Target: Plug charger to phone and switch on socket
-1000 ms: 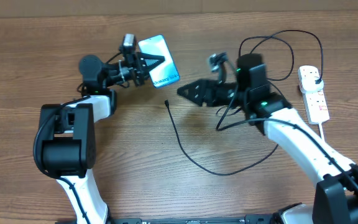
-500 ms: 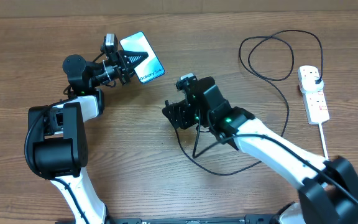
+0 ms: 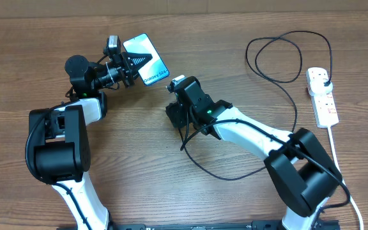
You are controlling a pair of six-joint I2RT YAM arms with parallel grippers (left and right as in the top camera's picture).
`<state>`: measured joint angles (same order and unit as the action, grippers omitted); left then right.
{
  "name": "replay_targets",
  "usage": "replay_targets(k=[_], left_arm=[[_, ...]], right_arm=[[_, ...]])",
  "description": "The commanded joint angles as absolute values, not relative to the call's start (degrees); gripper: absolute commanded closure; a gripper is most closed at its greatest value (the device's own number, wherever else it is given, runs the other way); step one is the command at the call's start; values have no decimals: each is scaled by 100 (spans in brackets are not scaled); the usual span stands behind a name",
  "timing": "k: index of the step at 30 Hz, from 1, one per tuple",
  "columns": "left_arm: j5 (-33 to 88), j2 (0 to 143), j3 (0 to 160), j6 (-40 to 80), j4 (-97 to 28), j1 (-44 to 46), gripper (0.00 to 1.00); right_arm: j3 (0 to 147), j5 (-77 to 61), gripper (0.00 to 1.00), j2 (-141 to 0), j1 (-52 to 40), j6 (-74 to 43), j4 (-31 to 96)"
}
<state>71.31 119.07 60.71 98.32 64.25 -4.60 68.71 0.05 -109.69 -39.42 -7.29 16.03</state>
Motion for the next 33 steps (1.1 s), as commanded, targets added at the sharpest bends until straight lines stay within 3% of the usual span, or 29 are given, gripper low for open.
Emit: replay_targets(k=[1,18,27,33], left_arm=[[7074,11850,6136,9620,6466,-471,96],[7039,11850,6136,9601,6447,-471,96],[7054,11850,6134,9598,6447,-471,96],[7054,11850,6134,9592,6447,-471,96]], right_arm=[[6987,145,37,-11264,-3953,-644,1590],[6989,556,48,-11872,-4281,-401,1100],[6993,554,96,-11961,-4274,-467,1205],[7430,530,96,-11869,-4213,-880,2443]])
